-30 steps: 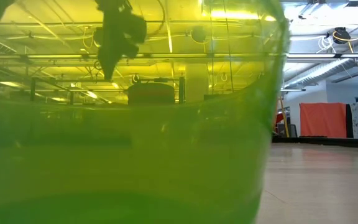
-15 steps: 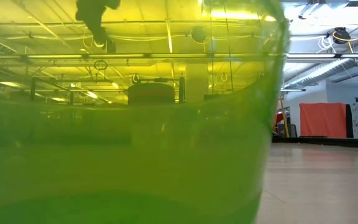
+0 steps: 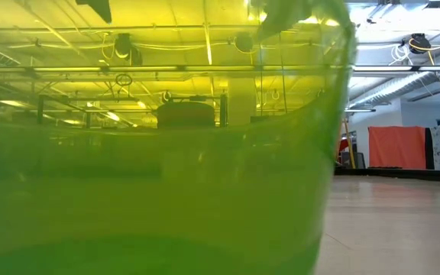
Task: Place and stack bowls onto a shelf
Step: Put the small yellow bowl on the shelf
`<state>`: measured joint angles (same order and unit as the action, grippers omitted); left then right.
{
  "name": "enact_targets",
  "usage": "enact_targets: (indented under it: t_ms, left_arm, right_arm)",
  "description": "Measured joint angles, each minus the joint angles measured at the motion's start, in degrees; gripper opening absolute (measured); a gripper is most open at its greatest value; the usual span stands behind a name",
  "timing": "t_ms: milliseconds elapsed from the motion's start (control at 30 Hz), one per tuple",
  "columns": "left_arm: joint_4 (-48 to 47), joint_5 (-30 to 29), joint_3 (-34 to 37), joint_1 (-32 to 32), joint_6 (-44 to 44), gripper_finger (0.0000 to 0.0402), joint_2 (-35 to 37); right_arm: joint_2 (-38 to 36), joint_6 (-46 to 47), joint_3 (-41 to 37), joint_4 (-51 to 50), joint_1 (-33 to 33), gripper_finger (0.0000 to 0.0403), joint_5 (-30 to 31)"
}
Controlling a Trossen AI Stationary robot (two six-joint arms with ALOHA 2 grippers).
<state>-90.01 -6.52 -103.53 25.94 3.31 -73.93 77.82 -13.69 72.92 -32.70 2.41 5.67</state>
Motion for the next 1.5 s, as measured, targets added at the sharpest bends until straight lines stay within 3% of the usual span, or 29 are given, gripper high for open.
enact_targets:
  t_ms: [133, 367, 767, 1000, 1500]
  left_arm:
    - [0.0, 0.0, 0.0, -0.2, 0.3, 0.0012, 1.7]
    - [0.0, 0.0, 0.0, -0.2, 5.5, 0.0012, 2.9]
    - [0.0, 0.6, 0.0, -0.2, 13.4, 0.0012, 2.8]
    - [0.0, 0.7, 0.0, -0.2, 13.8, 0.0012, 2.8]
    - [0.0, 1.0, 0.0, -0.2, 14.8, 0.0012, 2.8]
  right_arm:
    - [0.0, 2.8, -6.5, 7.4, 3.7, 0.0113, -3.0]
    - [1.8, 3.4, -14.0, 16.4, 5.5, 0.0112, -1.5]
    - [13.2, -6.5, -14.2, 19.4, 5.2, 0.0111, -9.7]
    - [16.6, -11.7, -14.1, 25.0, 5.1, 0.0111, -10.4]
    - [23.3, -20.9, -14.2, 27.1, 5.1, 0.0111, -10.4]
